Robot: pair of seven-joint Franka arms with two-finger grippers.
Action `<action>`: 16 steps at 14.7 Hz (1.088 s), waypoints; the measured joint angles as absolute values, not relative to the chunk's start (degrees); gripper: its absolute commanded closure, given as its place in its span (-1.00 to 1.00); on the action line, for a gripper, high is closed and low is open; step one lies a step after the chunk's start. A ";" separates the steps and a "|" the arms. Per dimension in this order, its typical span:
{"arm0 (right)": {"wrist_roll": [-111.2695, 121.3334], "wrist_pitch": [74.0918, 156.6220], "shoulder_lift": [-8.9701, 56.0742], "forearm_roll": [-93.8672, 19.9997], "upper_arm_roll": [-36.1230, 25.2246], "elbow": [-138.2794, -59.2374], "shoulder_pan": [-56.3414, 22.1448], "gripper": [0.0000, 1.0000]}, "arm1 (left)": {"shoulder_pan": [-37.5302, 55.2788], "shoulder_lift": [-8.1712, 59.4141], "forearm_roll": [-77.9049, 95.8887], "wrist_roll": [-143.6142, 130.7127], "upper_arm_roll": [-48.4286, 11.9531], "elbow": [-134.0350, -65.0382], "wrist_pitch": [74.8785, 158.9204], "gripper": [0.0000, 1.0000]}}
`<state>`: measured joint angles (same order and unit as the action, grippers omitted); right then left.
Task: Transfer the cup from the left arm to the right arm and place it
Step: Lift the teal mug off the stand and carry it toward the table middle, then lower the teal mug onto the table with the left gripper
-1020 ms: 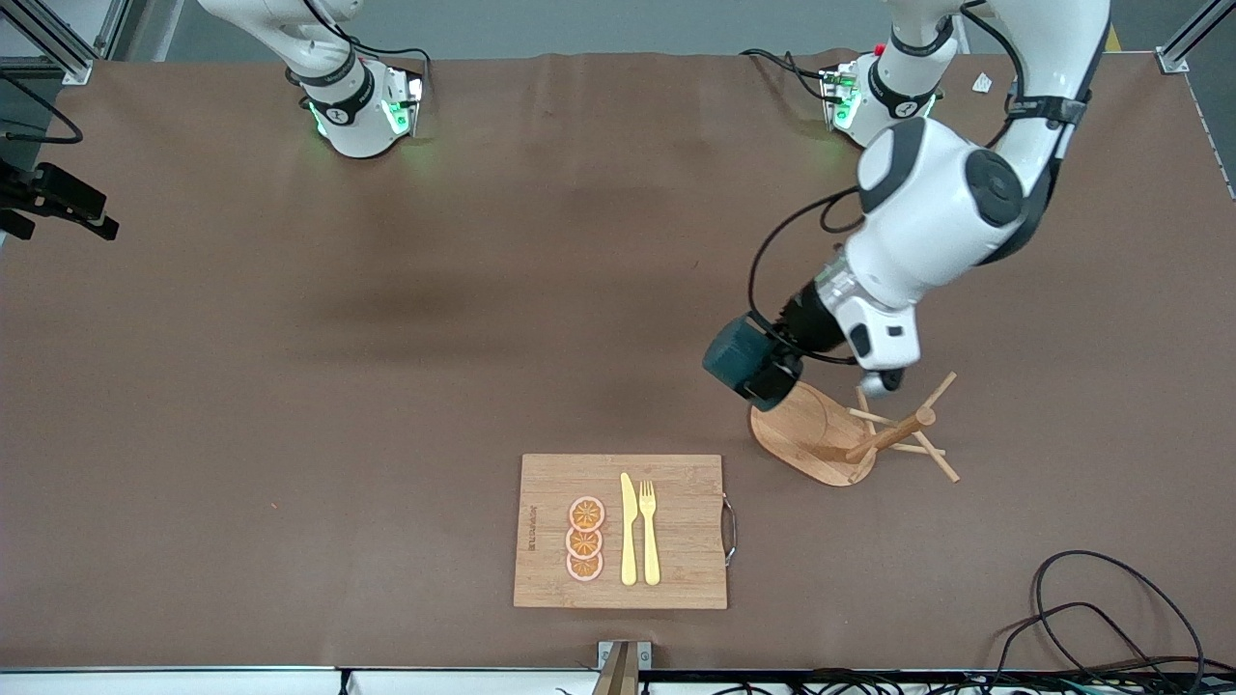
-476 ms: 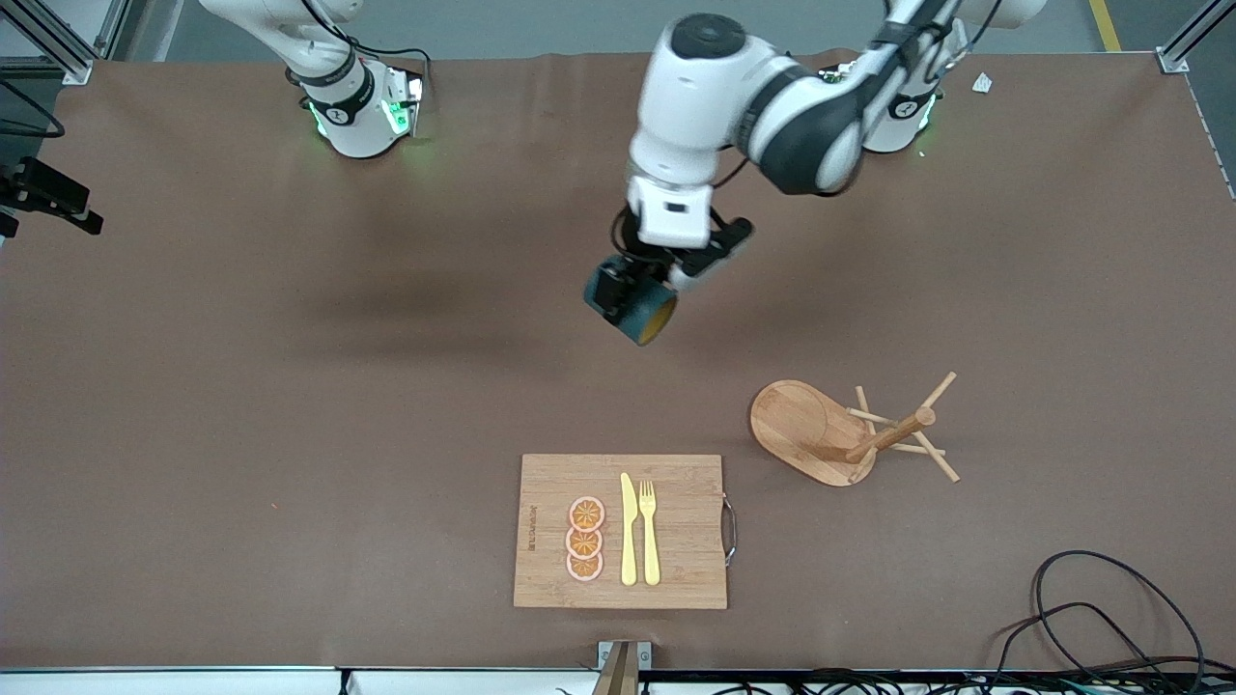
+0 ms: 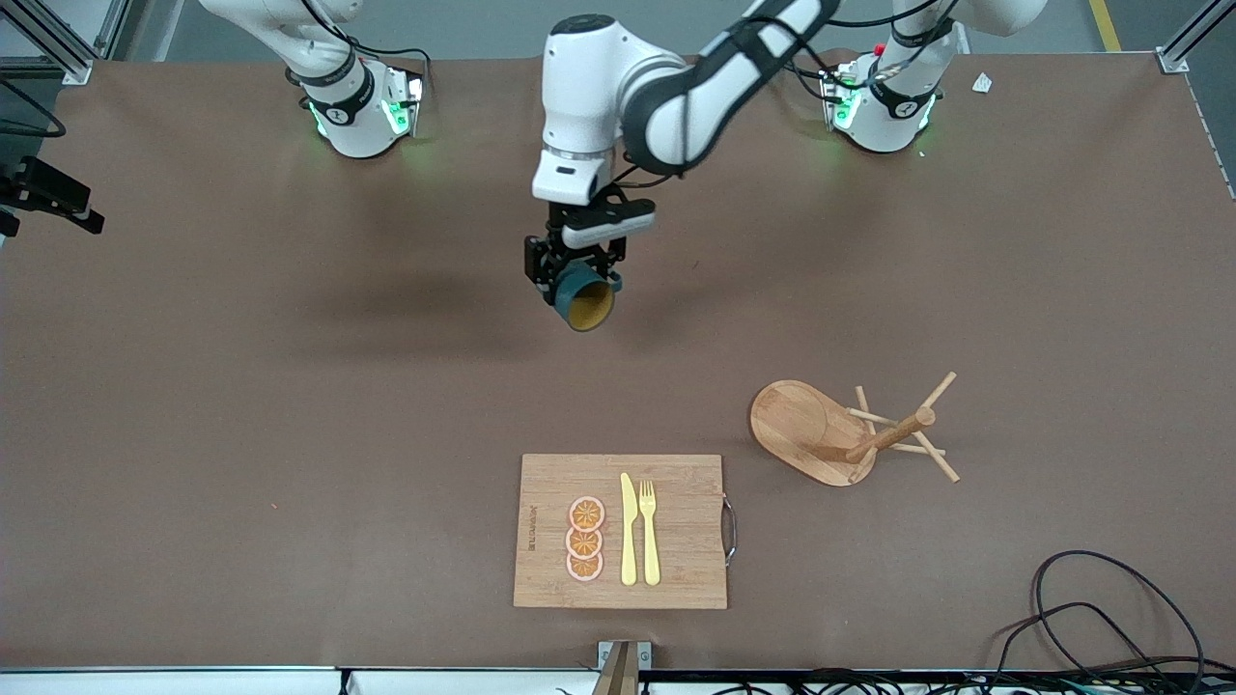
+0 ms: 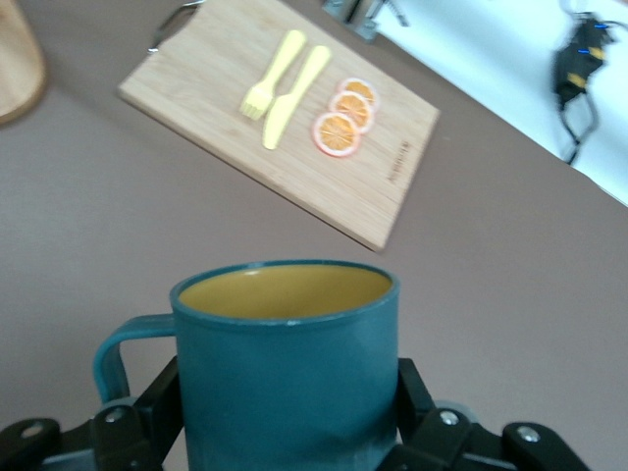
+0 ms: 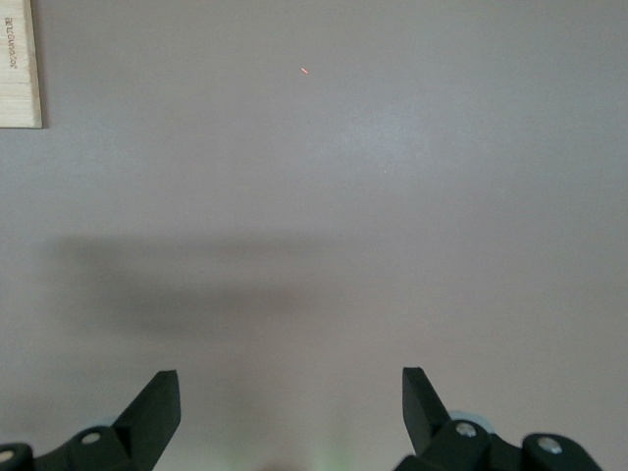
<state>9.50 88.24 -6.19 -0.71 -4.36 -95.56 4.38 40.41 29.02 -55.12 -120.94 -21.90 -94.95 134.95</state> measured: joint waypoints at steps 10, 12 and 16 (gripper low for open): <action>9.58 88.37 -5.31 -0.78 -4.24 -95.56 4.37 -1.00 | 55.16 46.70 -99.07 -135.17 -19.98 -91.30 114.05 0.51; 9.59 88.54 -5.20 -0.80 -4.20 -95.55 4.35 -1.00 | 56.67 49.94 -104.30 -136.20 -19.27 -90.49 110.57 0.50; 9.61 88.71 -4.94 -0.81 -4.20 -95.55 4.35 -1.00 | 60.32 56.89 -114.22 -141.84 -16.22 -88.59 102.28 0.50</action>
<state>9.61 88.71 -4.94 -0.81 -4.20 -95.55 4.35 60.32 56.89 -114.22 -141.84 -16.22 -88.59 102.28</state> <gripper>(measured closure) 0.000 0.137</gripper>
